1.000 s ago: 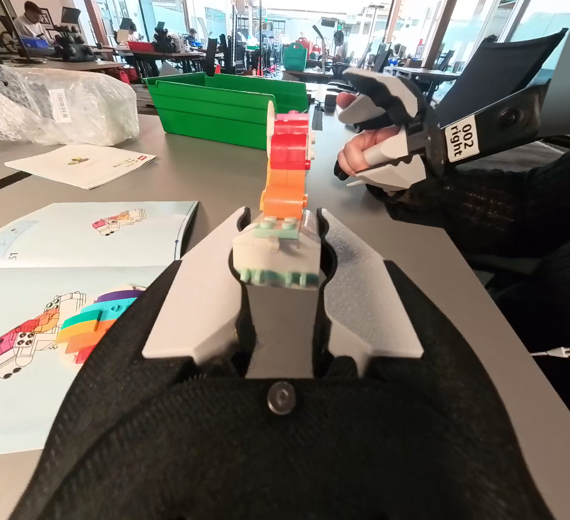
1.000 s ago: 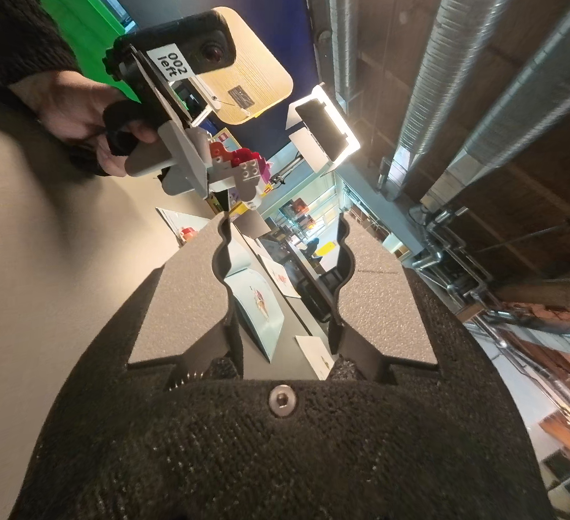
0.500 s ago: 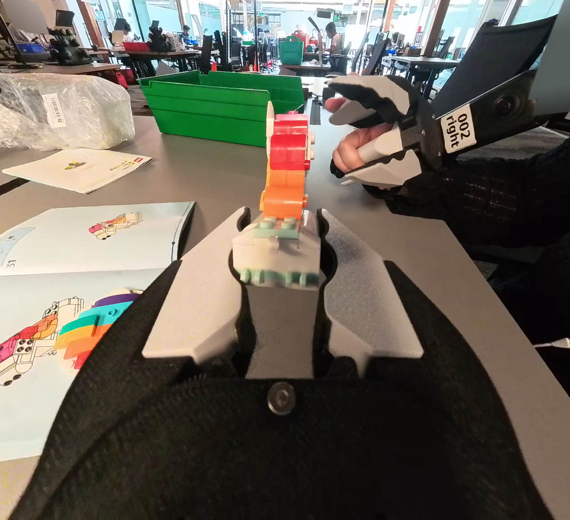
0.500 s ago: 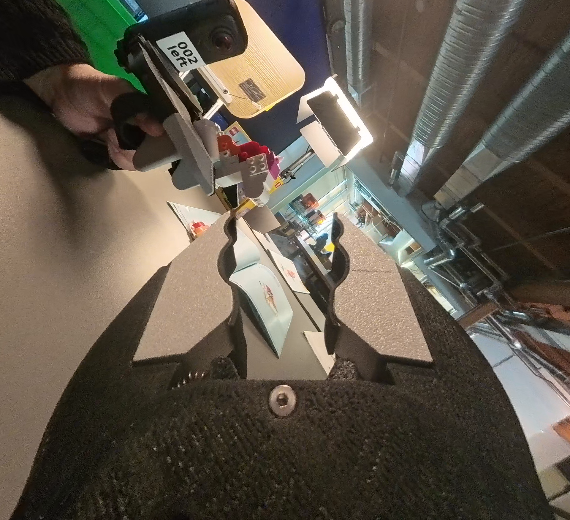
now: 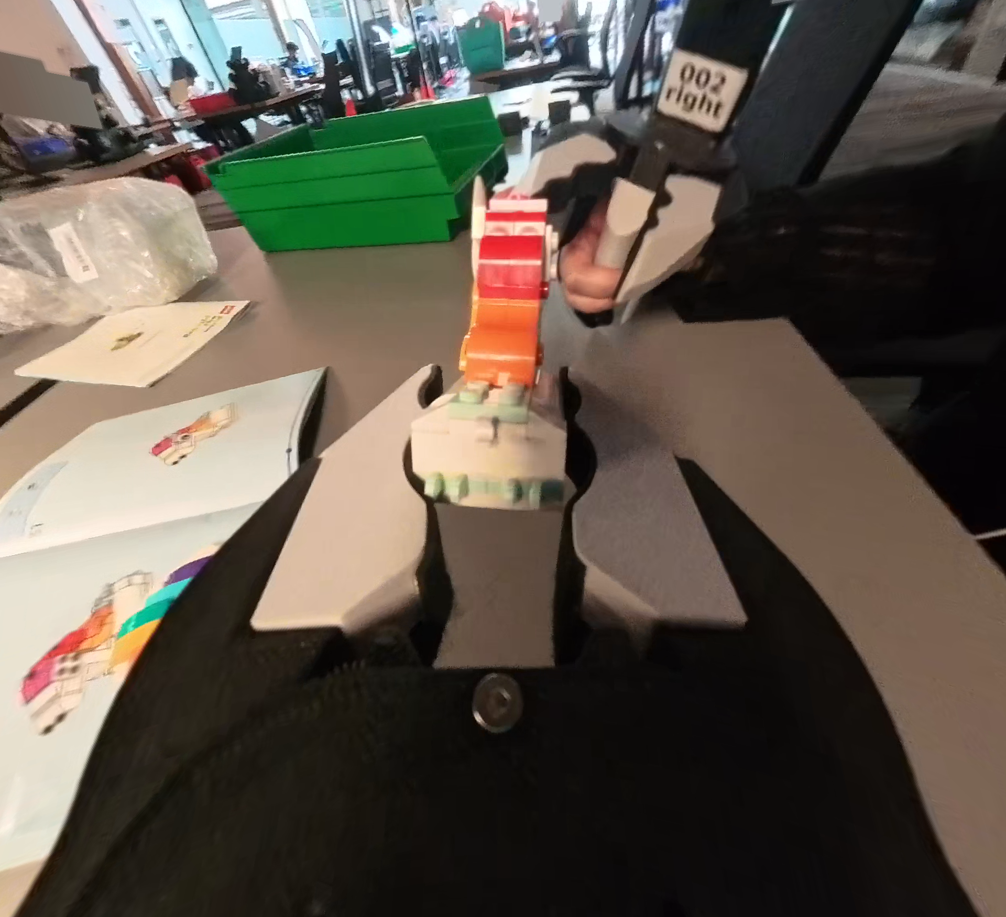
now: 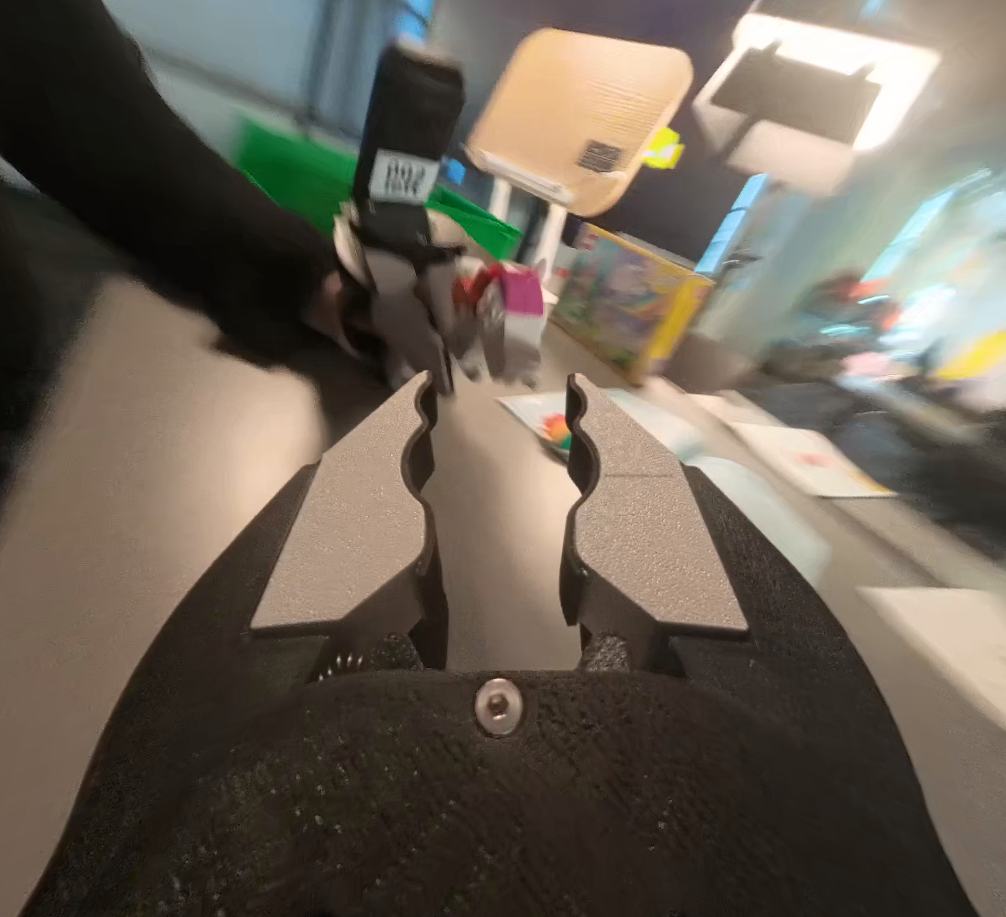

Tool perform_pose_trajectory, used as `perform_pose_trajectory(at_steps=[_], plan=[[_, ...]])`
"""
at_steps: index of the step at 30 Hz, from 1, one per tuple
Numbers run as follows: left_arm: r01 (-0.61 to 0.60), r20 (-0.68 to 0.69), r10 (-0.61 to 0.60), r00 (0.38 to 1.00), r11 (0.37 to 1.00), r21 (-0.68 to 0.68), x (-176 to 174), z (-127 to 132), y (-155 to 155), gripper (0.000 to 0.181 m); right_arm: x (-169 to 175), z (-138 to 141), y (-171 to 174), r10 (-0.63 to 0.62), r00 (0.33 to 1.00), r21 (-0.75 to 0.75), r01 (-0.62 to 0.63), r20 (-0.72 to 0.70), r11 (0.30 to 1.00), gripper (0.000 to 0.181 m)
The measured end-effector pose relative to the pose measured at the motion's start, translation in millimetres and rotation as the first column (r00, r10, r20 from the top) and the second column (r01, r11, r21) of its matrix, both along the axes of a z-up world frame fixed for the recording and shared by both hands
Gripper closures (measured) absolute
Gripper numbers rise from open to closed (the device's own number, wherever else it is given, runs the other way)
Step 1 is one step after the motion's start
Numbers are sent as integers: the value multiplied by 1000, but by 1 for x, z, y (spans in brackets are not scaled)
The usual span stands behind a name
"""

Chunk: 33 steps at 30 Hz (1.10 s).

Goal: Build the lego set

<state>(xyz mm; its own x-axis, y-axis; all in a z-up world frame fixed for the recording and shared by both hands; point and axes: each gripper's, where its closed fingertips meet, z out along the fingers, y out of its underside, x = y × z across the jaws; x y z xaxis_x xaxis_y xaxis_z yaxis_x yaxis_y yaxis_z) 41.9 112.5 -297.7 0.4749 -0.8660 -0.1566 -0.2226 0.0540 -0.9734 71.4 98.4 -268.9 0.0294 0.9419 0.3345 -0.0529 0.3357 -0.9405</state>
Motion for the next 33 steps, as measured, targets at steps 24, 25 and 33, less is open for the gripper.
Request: perform_pose_trajectory(at_steps=[24,25,33], plan=[[65,-328,8,945,975,210,20,-32,-16,139,0,-6,-29,185,982,16,-186,48,982,153],[69,-330,4,944,976,208,20,-33,-17,139,-1,-7,-29,180,982,24,-182,52,983,152],[73,-324,-6,946,978,197,21,-33,-17,139,-4,-10,-27,142,987,62,-146,71,987,161]])
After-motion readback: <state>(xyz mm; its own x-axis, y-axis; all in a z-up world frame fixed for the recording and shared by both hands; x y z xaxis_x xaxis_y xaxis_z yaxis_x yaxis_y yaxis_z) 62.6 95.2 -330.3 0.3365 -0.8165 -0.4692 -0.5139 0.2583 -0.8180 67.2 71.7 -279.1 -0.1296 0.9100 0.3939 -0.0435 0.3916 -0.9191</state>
